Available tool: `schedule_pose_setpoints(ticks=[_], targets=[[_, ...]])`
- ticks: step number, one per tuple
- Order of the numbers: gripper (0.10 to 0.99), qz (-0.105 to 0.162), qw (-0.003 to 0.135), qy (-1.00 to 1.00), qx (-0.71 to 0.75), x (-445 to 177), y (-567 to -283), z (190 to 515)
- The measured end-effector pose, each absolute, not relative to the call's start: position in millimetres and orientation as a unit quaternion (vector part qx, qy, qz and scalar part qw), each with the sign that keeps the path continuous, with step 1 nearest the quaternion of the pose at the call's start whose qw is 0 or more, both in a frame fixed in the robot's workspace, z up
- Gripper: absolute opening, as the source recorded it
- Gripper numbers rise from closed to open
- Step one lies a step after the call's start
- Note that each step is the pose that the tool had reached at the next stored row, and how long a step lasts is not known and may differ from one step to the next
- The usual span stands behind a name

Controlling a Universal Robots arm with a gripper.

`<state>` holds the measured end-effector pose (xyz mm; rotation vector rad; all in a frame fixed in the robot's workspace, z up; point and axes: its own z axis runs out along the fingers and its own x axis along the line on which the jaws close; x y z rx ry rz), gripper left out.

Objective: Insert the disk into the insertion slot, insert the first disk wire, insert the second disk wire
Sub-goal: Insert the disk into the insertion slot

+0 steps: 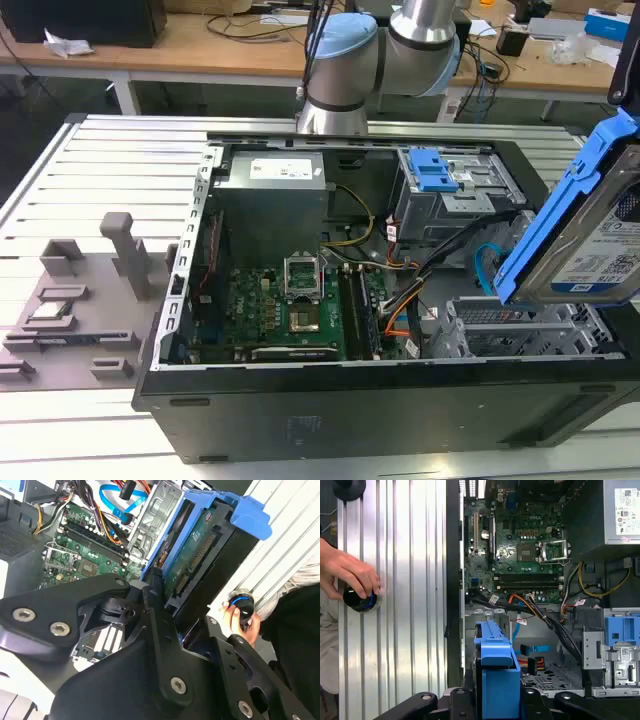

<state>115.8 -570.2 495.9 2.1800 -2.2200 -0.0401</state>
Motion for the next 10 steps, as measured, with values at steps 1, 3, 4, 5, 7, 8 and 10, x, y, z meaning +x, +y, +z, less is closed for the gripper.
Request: schedule_pose_setpoints(ticks=[1,3,4,5,7,8,10], targets=[[0.361,-0.013,0.015,-0.713,0.701,116,-570,495],[0.361,-0.013,0.014,-0.713,0.701,116,-569,489],[0.361,-0.014,0.014,-0.713,0.701,116,-569,487],[0.361,-0.014,0.014,-0.713,0.701,116,-568,483],[0.361,-0.014,0.014,-0.713,0.701,116,-567,478],[0.361,-0.014,0.014,-0.713,0.701,116,-566,477],[0.361,-0.014,0.014,-0.713,0.701,116,-565,473]])
